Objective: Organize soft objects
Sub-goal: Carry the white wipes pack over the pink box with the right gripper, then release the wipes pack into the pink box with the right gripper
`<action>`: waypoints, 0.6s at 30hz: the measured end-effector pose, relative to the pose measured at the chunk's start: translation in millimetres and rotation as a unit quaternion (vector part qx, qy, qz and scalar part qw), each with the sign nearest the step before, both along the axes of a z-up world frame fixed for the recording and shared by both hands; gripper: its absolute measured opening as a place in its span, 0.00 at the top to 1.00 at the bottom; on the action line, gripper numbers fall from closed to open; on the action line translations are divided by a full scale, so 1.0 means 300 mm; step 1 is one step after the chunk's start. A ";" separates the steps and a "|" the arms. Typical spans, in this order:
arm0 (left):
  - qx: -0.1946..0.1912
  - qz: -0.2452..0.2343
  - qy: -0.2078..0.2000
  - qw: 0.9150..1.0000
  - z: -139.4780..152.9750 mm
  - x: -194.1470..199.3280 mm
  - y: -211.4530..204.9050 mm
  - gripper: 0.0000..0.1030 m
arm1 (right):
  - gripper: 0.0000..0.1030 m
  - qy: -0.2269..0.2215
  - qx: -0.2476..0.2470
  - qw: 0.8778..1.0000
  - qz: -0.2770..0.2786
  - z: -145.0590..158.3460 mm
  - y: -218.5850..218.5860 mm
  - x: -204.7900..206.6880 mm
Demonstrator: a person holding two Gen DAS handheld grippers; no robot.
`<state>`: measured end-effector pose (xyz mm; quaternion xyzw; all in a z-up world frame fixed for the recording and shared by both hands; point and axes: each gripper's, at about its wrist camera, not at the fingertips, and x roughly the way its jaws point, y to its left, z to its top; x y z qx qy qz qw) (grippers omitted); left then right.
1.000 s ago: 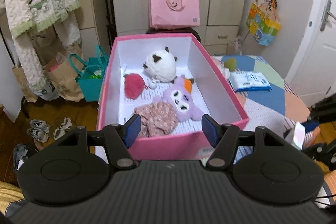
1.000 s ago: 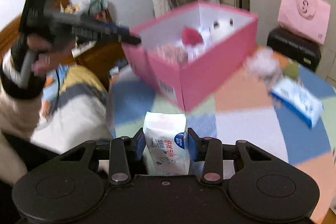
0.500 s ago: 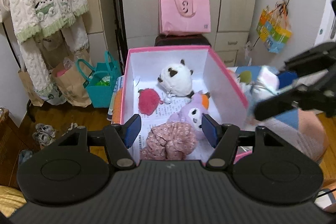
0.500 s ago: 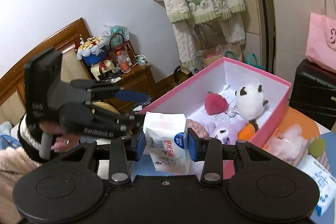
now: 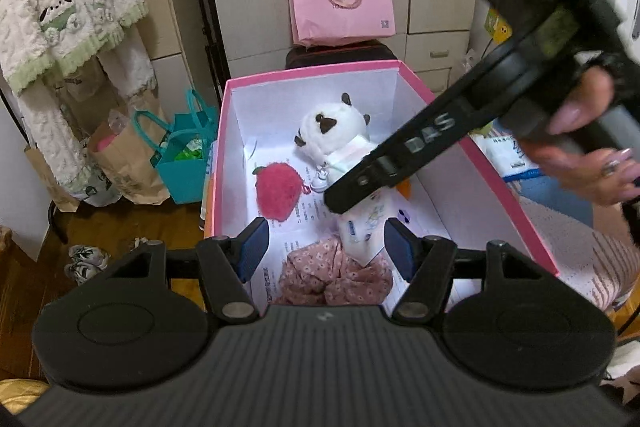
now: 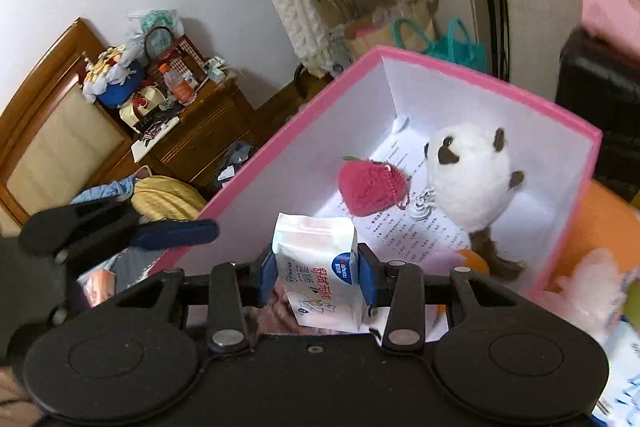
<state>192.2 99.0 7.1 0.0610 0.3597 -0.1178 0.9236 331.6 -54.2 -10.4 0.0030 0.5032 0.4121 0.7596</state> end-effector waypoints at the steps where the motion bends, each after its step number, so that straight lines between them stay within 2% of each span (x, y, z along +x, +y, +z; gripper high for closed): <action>1: -0.004 0.002 0.001 1.000 -0.001 0.004 0.003 0.38 | 0.51 0.001 0.002 1.000 -0.006 -0.013 0.001 0.006; 3: -0.008 0.007 0.003 1.000 -0.001 0.009 0.010 0.38 | 0.48 0.002 0.008 1.000 -0.009 -0.028 -0.004 0.017; 6: -0.008 0.008 0.004 1.000 0.009 0.010 0.010 0.38 | 0.42 -0.023 0.011 1.000 -0.018 -0.005 -0.033 0.001; 12: -0.012 -0.002 -0.006 1.000 0.042 -0.029 -0.010 0.35 | 0.42 -0.108 -0.043 0.993 -0.028 0.079 -0.082 -0.094; 18: -0.014 -0.019 -0.010 1.000 0.084 -0.092 -0.059 0.34 | 0.42 -0.150 -0.058 0.987 -0.029 0.149 -0.146 -0.207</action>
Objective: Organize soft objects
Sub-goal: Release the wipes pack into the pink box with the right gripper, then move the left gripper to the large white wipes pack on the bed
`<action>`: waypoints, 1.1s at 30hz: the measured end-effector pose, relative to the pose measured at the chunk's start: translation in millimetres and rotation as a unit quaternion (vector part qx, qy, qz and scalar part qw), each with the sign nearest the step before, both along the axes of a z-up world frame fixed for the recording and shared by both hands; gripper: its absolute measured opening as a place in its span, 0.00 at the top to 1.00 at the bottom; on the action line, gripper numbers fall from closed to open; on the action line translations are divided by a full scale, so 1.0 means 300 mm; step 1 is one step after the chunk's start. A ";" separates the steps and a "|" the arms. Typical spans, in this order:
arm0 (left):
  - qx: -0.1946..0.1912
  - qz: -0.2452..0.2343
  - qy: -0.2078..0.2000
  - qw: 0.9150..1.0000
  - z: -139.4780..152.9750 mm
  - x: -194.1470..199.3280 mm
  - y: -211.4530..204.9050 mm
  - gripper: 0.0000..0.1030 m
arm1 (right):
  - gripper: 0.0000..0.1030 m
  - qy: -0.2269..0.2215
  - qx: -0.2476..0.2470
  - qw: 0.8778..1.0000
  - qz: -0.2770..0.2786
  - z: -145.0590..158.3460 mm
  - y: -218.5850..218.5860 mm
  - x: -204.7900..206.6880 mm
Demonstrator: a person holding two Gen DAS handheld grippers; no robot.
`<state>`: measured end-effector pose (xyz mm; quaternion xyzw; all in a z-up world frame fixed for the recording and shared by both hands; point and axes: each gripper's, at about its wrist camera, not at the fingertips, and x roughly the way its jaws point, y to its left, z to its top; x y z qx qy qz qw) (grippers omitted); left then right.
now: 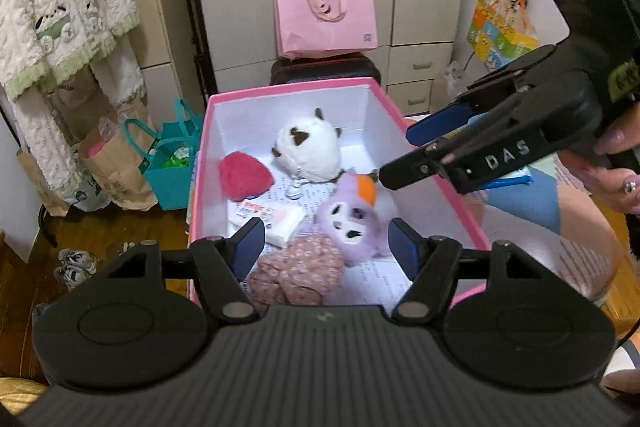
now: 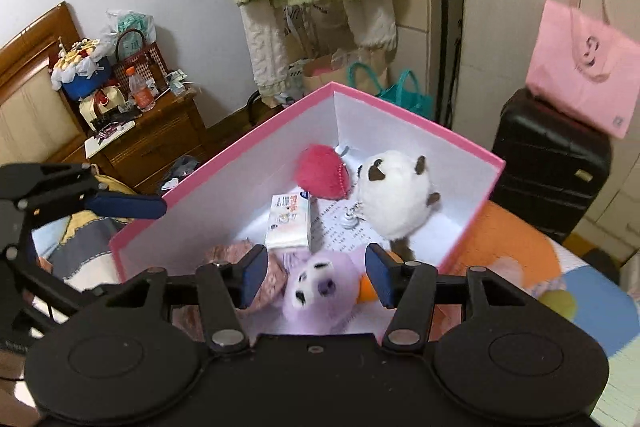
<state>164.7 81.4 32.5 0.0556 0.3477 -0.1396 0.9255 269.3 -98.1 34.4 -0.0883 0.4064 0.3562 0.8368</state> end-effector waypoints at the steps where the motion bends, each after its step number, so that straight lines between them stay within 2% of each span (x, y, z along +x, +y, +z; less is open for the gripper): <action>1: 0.000 -0.003 -0.002 1.000 0.008 -0.012 -0.009 0.33 | 0.42 -0.006 -0.002 1.000 0.001 0.011 -0.011 -0.021; 7: 0.001 -0.020 -0.012 1.000 0.057 -0.092 -0.065 0.30 | 0.42 -0.046 -0.012 0.999 0.002 0.075 -0.082 -0.156; 13: -0.005 -0.047 -0.005 0.999 0.090 -0.149 -0.134 0.27 | 0.42 -0.082 -0.025 0.996 -0.002 0.131 -0.177 -0.264; 19: -0.001 -0.078 -0.013 0.997 0.103 -0.183 -0.247 0.22 | 0.42 -0.113 -0.014 0.993 -0.020 0.175 -0.319 -0.351; 25: -0.010 -0.124 -0.009 0.992 0.085 -0.174 -0.379 0.22 | 0.41 -0.135 0.001 0.990 -0.042 0.159 -0.478 -0.415; 33: -0.038 -0.161 0.005 0.986 0.036 -0.099 -0.534 0.21 | 0.41 -0.145 0.010 0.987 -0.071 0.054 -0.663 -0.422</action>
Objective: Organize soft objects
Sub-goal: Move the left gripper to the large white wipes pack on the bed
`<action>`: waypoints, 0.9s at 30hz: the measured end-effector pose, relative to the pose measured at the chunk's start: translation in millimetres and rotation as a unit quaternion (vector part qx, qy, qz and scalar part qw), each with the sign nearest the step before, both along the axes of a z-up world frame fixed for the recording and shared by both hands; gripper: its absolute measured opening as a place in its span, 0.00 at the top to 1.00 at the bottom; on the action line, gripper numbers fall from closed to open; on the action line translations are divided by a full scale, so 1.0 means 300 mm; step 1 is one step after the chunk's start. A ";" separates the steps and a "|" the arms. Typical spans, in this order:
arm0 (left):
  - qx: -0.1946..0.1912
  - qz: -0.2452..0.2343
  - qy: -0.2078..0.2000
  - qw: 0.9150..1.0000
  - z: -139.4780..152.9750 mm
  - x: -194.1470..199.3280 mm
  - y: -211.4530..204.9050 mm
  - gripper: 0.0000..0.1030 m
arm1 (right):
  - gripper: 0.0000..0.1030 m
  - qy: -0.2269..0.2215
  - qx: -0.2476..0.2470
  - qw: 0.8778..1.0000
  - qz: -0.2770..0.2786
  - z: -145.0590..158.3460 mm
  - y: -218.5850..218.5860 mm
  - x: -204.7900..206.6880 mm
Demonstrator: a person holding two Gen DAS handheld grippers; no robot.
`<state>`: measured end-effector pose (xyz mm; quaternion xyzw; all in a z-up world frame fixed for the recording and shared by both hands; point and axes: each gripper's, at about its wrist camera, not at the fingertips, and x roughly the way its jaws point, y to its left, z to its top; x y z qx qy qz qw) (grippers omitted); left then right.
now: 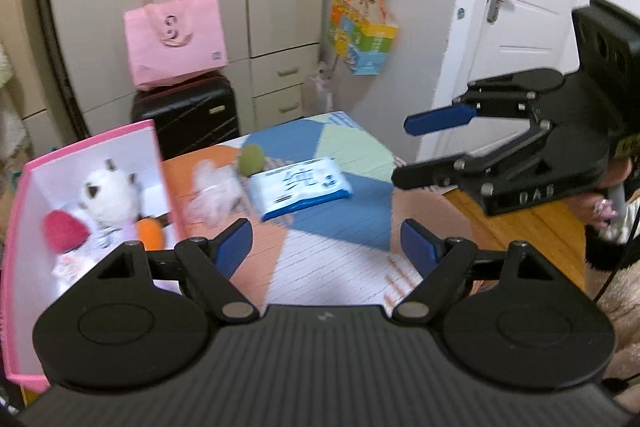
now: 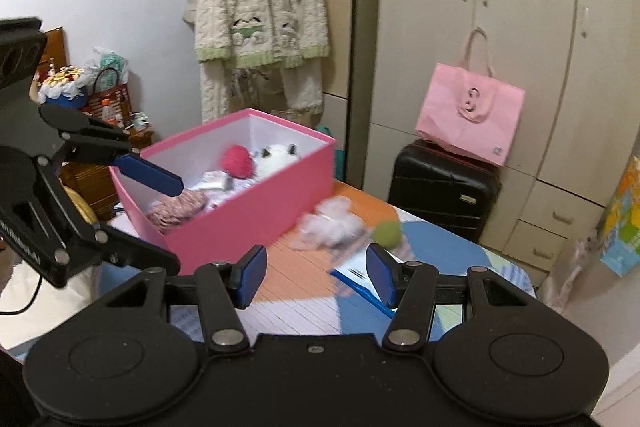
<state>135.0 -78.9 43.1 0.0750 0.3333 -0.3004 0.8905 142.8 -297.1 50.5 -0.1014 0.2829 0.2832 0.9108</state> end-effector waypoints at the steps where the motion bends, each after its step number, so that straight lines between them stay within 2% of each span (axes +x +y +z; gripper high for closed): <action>1: -0.002 0.000 0.001 1.000 -0.009 0.013 -0.018 0.21 | 0.41 -0.005 -0.002 1.000 0.000 -0.020 -0.021 -0.001; 5: -0.017 0.008 -0.008 1.000 -0.048 0.059 -0.068 0.22 | 0.41 -0.028 -0.007 1.000 -0.002 -0.079 -0.069 0.002; 10: -0.011 0.020 -0.039 0.999 -0.101 0.110 -0.120 0.22 | 0.41 -0.041 -0.017 0.999 -0.011 -0.161 -0.095 0.030; 18: -0.041 0.059 0.001 0.997 -0.225 0.263 -0.173 0.22 | 0.41 -0.005 -0.008 0.999 -0.035 -0.305 -0.078 0.152; 24: -0.060 0.088 0.017 0.994 -0.315 0.362 -0.186 0.23 | 0.41 0.000 -0.040 0.996 -0.076 -0.402 -0.058 0.235; 27: -0.060 0.111 0.029 0.992 -0.365 0.412 -0.194 0.24 | 0.41 0.022 -0.027 0.994 -0.101 -0.435 -0.065 0.285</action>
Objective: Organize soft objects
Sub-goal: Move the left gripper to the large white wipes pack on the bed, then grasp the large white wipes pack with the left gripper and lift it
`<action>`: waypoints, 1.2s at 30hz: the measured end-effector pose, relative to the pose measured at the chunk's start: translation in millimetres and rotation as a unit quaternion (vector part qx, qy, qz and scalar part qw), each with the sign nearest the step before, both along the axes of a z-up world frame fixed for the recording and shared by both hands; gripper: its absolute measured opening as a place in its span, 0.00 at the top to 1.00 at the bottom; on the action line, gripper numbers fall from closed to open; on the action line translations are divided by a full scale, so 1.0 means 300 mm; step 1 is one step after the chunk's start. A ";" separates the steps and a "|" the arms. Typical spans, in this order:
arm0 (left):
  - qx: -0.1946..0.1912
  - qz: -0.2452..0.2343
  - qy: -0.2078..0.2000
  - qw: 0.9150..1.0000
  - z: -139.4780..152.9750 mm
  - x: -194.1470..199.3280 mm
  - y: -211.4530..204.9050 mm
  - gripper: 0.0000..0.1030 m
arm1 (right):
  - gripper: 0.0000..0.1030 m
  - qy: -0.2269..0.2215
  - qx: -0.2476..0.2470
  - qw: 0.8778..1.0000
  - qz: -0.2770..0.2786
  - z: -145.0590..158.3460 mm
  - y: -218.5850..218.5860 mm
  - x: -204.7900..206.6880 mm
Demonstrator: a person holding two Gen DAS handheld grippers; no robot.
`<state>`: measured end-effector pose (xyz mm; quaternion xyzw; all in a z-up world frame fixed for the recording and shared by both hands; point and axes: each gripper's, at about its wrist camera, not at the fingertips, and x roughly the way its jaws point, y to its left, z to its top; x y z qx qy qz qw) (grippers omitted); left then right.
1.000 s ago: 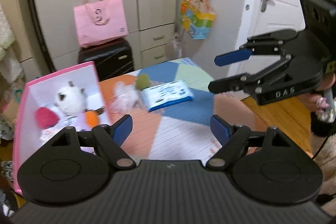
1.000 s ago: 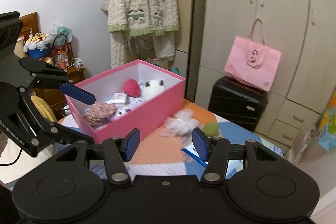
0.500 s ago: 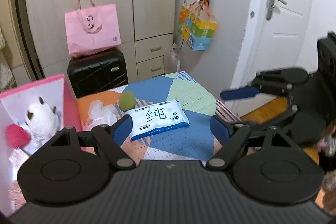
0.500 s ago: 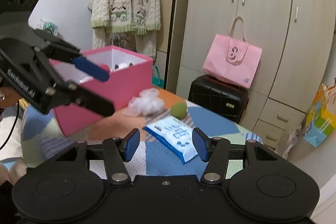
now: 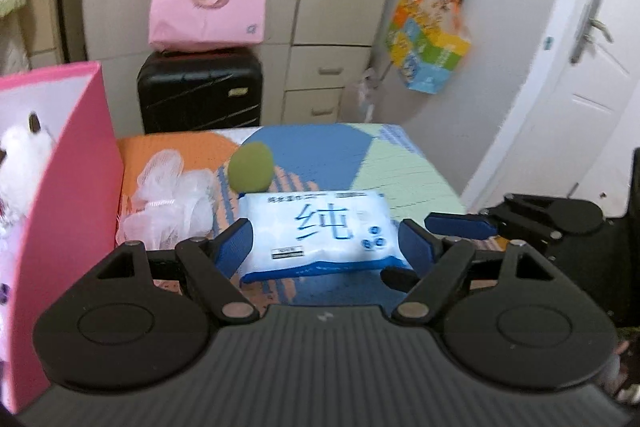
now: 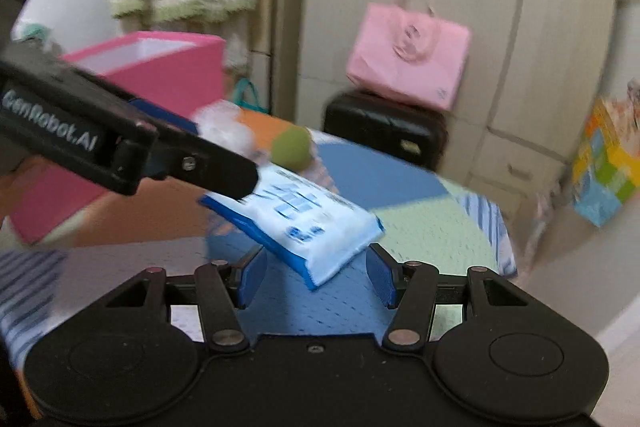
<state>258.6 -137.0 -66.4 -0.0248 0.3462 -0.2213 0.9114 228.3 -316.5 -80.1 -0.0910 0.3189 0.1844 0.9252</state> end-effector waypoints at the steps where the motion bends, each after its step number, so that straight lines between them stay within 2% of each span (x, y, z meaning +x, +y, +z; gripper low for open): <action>1: 0.001 0.008 0.002 1.000 -0.015 0.014 -0.003 0.24 | 0.41 0.004 0.016 1.000 0.000 -0.011 -0.011 0.015; 4: 0.012 0.035 0.008 0.999 -0.056 0.050 -0.008 0.24 | 0.41 0.012 0.046 0.999 0.003 -0.033 -0.016 0.036; 6: 0.029 0.057 0.021 0.998 -0.080 0.070 -0.005 0.24 | 0.41 0.019 0.048 0.999 0.001 -0.047 -0.008 0.050; 8: 0.024 0.066 0.028 0.997 -0.099 0.081 0.011 0.24 | 0.41 0.031 0.050 0.998 -0.011 -0.058 -0.001 0.063; 12: -0.011 0.060 0.052 0.997 -0.120 0.102 0.034 0.23 | 0.39 0.029 0.039 0.999 -0.012 -0.078 0.013 0.077; 13: -0.018 0.060 0.059 0.996 -0.126 0.109 0.036 0.23 | 0.29 0.023 0.031 0.999 -0.014 -0.081 0.019 0.081; 14: -0.023 0.062 0.062 0.996 -0.135 0.113 0.037 0.23 | 0.23 0.017 0.023 0.999 -0.017 -0.084 0.025 0.086; 25: -0.013 0.041 0.046 0.998 -0.153 0.100 0.003 0.23 | 0.21 0.026 0.028 0.999 -0.005 -0.093 0.062 0.105; 28: -0.011 0.026 0.043 0.999 -0.152 0.087 -0.018 0.23 | 0.22 0.020 0.027 0.999 -0.005 -0.100 0.069 0.100; 36: -0.010 -0.002 0.032 0.999 -0.138 0.035 -0.038 0.25 | 0.36 -0.006 0.021 1.000 -0.009 -0.085 0.077 0.043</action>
